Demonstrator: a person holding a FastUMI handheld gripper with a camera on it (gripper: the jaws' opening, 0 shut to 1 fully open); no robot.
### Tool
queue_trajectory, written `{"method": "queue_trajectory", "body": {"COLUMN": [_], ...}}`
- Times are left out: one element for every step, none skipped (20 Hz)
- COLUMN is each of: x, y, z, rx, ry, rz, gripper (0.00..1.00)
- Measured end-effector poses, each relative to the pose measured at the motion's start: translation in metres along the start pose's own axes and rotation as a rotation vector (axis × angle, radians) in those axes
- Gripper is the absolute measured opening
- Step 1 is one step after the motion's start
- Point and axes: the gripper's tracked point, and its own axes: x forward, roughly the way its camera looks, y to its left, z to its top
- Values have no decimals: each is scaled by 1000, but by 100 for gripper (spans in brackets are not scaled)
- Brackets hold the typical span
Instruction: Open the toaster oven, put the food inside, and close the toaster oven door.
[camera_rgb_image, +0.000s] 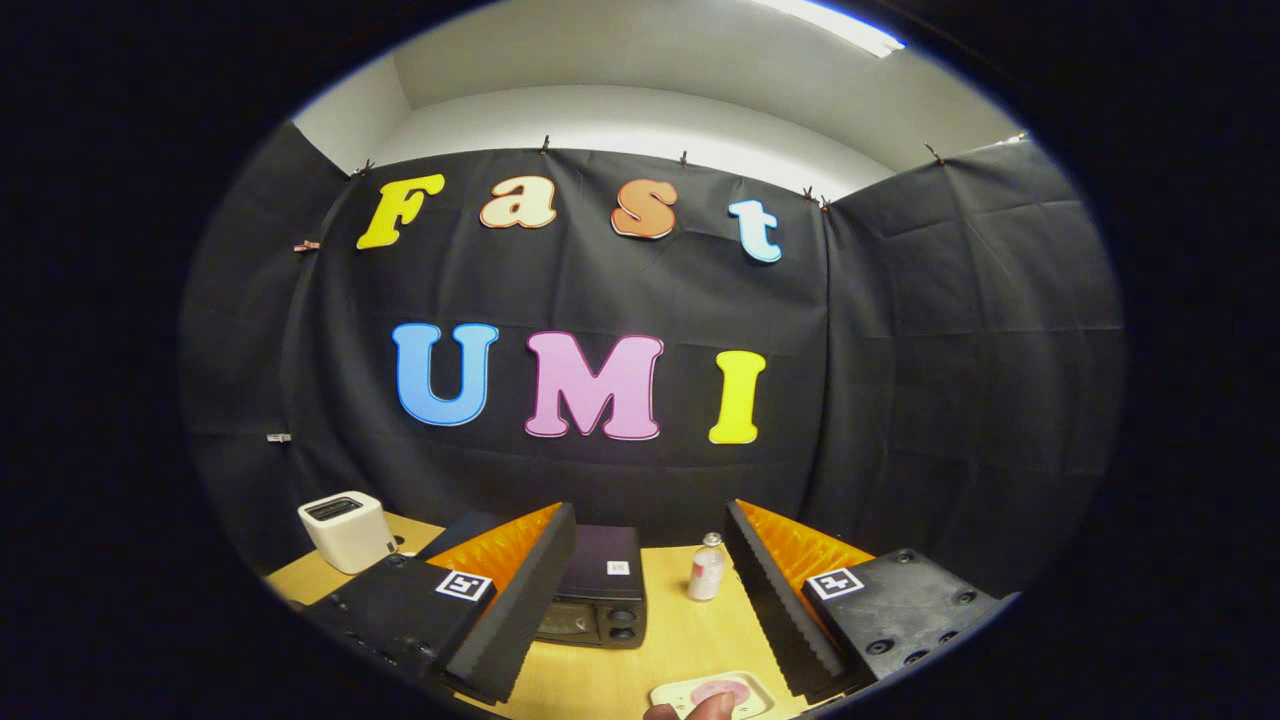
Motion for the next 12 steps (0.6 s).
{"method": "queue_trajectory", "body": {"x": [5,10,17,23,29,35,42,50,57,64,70,75], "y": [12,23,37,49,63,75,84,94,105,116,125,132], "z": [-7,-13,-21,-28,-37,-46,-56,-67,-79,-92,-108,-123], "rx": [9,10,10,11,15,8,-2,-7,-2,10,18,15], "ry": [3,3,5,8,12,19,29,43,62,86,115,142], "rz": [9,12,20,29,40,49,51,57,65,75,81,84], "gripper": [98,98,99,98,98,98,98,98,98,98,98,98]}}
